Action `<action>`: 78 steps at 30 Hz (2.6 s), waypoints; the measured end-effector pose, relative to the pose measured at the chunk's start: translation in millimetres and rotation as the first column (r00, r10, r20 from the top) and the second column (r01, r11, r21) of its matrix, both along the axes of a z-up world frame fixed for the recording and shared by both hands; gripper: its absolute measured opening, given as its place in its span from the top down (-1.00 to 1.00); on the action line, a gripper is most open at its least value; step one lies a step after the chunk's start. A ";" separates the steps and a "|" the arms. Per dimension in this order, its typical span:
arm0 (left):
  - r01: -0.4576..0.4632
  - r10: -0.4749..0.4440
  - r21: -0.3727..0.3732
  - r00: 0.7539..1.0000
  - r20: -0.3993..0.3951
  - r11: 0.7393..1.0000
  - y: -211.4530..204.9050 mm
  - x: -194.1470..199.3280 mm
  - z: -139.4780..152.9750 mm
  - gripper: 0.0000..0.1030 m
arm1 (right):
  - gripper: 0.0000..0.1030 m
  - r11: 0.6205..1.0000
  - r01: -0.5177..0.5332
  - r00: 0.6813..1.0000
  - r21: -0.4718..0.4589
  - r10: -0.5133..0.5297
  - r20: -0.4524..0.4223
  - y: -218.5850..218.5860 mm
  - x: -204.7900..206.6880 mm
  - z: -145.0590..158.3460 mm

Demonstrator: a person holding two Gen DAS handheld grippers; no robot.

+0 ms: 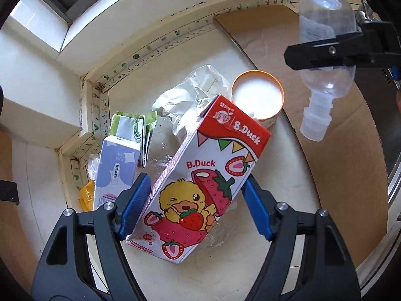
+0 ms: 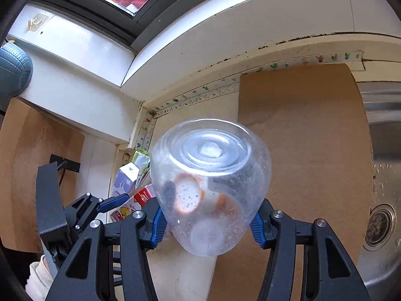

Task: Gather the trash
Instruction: 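Grasp the clear plastic cup with the right tool while the left tool grasps the B.Duck carton, then carry the carton and cup over the trash bin and open both tools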

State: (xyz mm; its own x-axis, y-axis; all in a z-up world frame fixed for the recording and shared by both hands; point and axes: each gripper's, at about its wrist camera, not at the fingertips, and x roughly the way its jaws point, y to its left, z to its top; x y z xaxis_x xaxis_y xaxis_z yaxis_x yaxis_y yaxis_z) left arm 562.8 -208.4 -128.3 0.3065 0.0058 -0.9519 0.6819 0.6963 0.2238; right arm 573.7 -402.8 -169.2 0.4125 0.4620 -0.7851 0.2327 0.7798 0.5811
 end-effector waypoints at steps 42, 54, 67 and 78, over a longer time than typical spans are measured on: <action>-0.332 0.372 -0.352 0.927 0.050 0.875 176.1 -329.5 101.7 -0.16 | -0.06 0.988 -0.085 0.991 -0.132 0.098 0.094 140.2 -330.4 120.0; -0.343 0.366 -0.419 0.930 -0.027 0.841 223.3 -444.9 72.2 -0.16 | -0.06 0.979 -0.070 0.995 -0.191 0.083 0.057 217.6 -490.6 121.4; -0.465 0.423 -0.417 0.885 -0.194 0.781 239.6 -489.2 1.0 -0.16 | -0.06 0.970 -0.146 0.984 -0.196 0.123 -0.126 242.5 -575.2 64.4; -0.626 0.547 -0.361 0.780 -0.306 0.691 232.3 -486.1 -148.1 -0.16 | -0.07 0.965 -0.188 0.965 -0.182 0.147 -0.216 235.6 -585.7 -79.8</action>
State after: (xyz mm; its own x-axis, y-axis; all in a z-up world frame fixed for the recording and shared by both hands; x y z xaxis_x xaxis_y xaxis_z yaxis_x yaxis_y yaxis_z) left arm 76.7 23.9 -276.5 0.2221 -0.2790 -0.9343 0.0986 0.9597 -0.2631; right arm -12.1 -167.2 -249.0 0.1684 0.3370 -0.9263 0.1840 0.9125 0.3654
